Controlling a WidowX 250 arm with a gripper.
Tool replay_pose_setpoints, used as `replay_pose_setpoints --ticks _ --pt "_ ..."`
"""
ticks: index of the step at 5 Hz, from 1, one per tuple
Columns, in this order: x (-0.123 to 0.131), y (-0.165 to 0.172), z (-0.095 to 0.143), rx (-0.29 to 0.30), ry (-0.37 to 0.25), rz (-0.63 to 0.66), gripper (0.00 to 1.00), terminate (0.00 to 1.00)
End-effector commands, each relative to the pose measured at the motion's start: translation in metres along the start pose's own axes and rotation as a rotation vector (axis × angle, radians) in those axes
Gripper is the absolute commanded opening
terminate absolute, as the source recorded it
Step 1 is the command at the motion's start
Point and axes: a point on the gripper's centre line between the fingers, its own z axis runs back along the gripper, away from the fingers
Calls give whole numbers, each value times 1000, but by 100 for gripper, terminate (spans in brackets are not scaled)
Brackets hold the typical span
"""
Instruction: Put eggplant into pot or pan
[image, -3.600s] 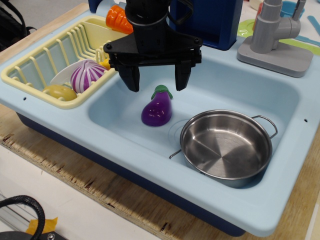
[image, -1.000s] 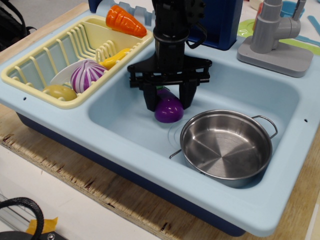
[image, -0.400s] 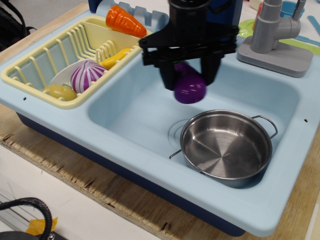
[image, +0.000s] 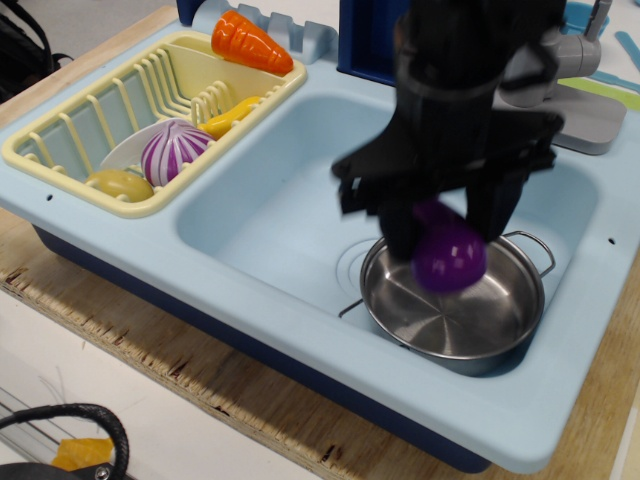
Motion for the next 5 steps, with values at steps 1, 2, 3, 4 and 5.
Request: replay_pose_setpoints --ticks 1,2,3,4,5 --pt "-29 7 0 -110 14 33 100 0" --pt "-26 5 -3 -139 16 -18 100 0" --pt "-26 5 -3 -139 16 -18 100 0" --pt "-26 5 -3 -139 16 -18 100 0" --pt "-26 5 -3 -139 16 -18 100 100"
